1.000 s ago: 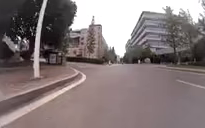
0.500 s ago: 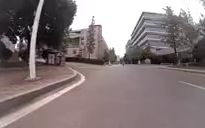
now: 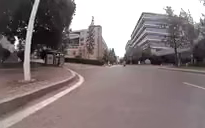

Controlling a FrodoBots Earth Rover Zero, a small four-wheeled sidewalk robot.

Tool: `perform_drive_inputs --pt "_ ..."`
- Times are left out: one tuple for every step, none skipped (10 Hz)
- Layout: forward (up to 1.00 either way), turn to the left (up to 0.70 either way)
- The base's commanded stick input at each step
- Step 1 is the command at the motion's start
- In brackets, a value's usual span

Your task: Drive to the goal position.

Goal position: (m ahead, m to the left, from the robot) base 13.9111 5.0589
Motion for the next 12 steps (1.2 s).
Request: perform_drive_inputs --pt "0.45 0.0" --pt "0.45 0.0" --pt "0.45 0.0" --pt "0.45 0.0" --pt "0.45 0.0" --pt "0.45 0.0" --pt "0.45 0.0" --pt "0.45 0.0" --pt "0.45 0.0" --pt "0.45 0.0" --pt "0.45 0.0" --pt "0.45 0.0"
